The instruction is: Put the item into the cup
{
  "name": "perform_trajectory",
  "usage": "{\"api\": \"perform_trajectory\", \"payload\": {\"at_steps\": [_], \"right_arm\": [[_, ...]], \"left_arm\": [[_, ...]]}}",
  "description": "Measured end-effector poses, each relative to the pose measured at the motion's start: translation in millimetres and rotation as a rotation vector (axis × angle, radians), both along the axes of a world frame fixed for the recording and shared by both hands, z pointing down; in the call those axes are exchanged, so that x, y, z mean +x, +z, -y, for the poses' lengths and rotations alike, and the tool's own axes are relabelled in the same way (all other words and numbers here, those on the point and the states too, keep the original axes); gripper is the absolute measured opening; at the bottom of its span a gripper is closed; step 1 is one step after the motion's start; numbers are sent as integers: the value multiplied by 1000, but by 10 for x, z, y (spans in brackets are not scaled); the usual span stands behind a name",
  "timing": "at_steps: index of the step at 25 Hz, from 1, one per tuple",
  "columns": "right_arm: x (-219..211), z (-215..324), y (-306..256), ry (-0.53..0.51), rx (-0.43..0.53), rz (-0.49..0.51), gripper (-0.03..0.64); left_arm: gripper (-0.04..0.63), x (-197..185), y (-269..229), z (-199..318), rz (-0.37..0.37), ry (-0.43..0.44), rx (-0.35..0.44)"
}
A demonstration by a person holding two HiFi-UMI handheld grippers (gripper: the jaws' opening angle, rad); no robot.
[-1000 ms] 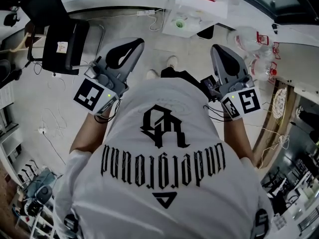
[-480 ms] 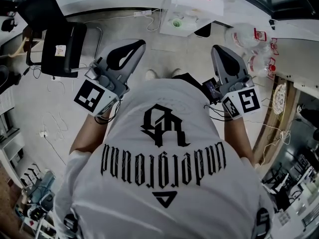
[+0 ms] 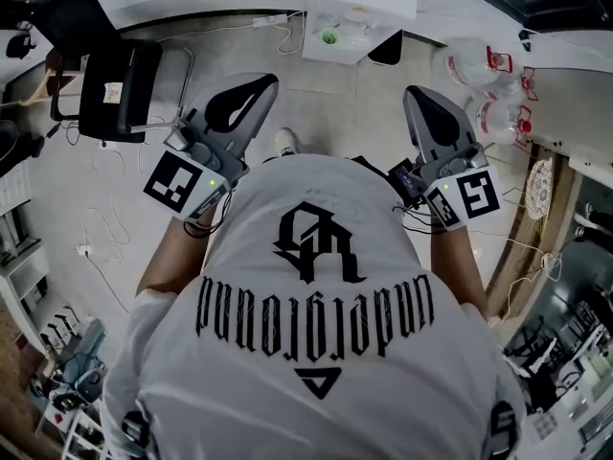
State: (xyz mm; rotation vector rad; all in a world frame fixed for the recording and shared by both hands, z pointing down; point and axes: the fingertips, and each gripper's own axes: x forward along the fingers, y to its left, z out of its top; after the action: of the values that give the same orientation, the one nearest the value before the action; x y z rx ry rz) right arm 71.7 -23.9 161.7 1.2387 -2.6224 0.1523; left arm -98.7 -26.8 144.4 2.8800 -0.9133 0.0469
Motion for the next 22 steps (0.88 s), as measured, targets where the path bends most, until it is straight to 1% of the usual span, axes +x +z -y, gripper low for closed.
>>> {"api": "perform_trajectory", "payload": {"at_steps": [5,9,13,17,20,22], "right_arm": [[548,-264,41,13,-11,16,14],[938,-534,129,-10,-34,24,14],[1276,-766,226,-46,-50,28,14],[1475,-964,310,-101,-62,28,14],[1548,-1086,328,-132,-67,27,15],[1552,-1174,335,-143,-70,37,14]], "left_arm": [[14,481,60,-240,-1,-15,-27],[14,921,128,-490,13,-17,-52],[15,1269,178,-737,12,-43,-68],[15,1454,238,-1026,31,-88,-86],[14,1504,254,-1194,26,-124,-100],[14,1512,229,-1287,24,-138,-95]]}}
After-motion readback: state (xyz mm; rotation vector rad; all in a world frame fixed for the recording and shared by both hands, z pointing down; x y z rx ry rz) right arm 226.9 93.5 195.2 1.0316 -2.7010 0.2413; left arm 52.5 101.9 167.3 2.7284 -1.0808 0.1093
